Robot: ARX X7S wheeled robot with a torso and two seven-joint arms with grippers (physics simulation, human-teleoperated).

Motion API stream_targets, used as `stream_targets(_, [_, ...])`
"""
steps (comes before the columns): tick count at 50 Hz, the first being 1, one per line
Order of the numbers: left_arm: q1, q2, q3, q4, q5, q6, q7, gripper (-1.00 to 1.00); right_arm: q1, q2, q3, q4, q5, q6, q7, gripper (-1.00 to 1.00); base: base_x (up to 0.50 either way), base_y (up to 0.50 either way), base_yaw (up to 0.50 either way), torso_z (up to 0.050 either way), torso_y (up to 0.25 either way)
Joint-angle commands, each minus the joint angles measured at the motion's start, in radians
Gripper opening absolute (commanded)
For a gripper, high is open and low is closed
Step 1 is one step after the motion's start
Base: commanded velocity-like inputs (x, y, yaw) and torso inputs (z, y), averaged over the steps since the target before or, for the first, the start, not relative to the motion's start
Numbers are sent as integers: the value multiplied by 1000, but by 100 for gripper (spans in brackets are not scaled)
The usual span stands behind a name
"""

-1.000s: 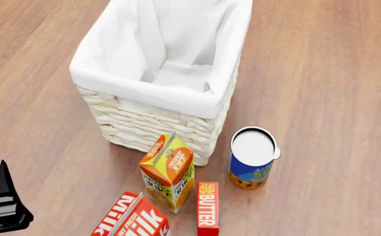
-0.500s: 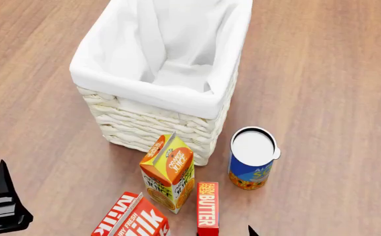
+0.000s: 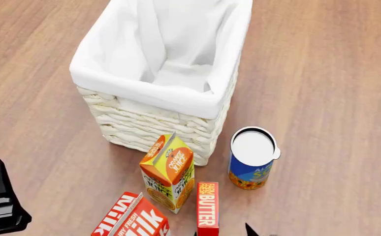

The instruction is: Pick up the butter and put it in the basket.

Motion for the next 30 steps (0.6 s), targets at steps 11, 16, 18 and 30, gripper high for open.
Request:
stream_targets(11, [7,-7,3,20,-9,-5,-11,100,33,-5,-16,38,10,0,-13,100,0,0,0,0,0])
stream_targets(16, [10,-9,2,30,-13,-8,-14,100,46,-12,-18,54,15,-6,-17,100,0,0,0,0,0])
stream_targets(18, [11,-10,2,31,-14,-8,-14,100,52,-14,-20,57,15,-4,-16,100,0,0,0,0,0])
stream_targets(30, [17,-14,1,53,-23,-15,-24,100,68,-14,-22,75,20,0,-15,100,0,0,0,0,0])
